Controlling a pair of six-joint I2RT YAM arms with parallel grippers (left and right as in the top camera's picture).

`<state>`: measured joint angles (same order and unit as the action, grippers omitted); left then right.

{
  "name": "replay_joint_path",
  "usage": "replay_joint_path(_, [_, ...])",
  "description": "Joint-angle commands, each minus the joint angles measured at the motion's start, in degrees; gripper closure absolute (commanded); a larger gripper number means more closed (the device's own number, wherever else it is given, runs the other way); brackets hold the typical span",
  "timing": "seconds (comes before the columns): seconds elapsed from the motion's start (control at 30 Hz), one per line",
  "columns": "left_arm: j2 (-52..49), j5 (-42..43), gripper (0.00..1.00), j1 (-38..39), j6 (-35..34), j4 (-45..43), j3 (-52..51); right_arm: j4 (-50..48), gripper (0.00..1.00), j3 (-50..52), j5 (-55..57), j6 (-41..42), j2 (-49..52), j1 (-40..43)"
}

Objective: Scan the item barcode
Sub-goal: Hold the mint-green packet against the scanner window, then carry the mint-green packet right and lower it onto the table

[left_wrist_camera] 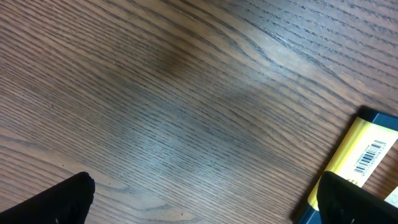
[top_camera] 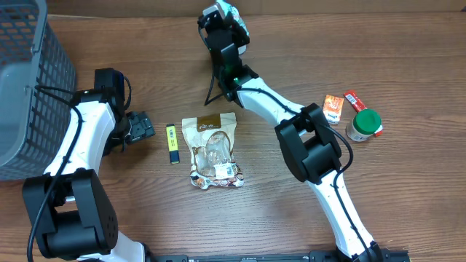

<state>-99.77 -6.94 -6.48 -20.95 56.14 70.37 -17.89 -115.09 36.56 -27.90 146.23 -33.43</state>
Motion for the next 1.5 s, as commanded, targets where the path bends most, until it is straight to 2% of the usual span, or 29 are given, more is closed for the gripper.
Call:
replay_joint_path(0.0, [-0.2, -0.5, 0.0, 0.1, 0.6, 0.1, -0.2, 1.2, 0.96, -0.7, -2.8, 0.6, -0.5, -1.7])
replay_joint_path(0.2, [-0.2, -0.5, 0.0, 0.1, 0.6, 0.1, -0.2, 4.7, 0.96, -0.7, -4.5, 0.8, -0.5, -2.0])
replay_joint_path(0.37, [-0.2, -0.5, 0.0, 0.1, 0.6, 0.1, -0.2, 3.1, 0.97, -0.8, -1.4, 0.8, -1.2, -1.9])
replay_joint_path(0.6, [-0.2, -0.5, 0.0, 0.1, 0.6, 0.1, -0.2, 8.1, 0.97, -0.8, -0.3, 3.7, -10.3, -1.6])
replay_joint_path(0.7, [-0.2, -0.5, 0.0, 0.1, 0.6, 0.1, -0.2, 16.4, 0.97, -0.8, -1.7, 6.8, -16.2, -1.1])
replay_joint_path(0.83, [-0.2, -0.5, 0.0, 0.1, 0.6, 0.1, -0.2, 33.1, 0.97, -0.8, -5.4, 14.2, -22.8, 0.2])
replay_joint_path(1.07, [-0.2, -0.5, 0.0, 0.1, 0.6, 0.1, -0.2, 67.7, 0.95, -0.8, -24.1, 25.9, -29.5, 4.4])
replay_joint_path(1.2, [-0.2, -0.5, 0.0, 0.1, 0.6, 0.1, -0.2, 87.0, 0.92, -0.3, -34.2, 26.6, -29.0, 8.6])
replay_joint_path(1.33, [-0.2, -0.5, 0.0, 0.1, 0.6, 0.1, -0.2, 97.6, 0.91, 2.5, -37.8, 26.7, -27.9, 12.7])
replay_joint_path(1.47, [-0.2, -0.5, 0.0, 0.1, 0.6, 0.1, -0.2, 98.6, 0.89, 9.3, -38.4, 26.6, -27.8, 16.6])
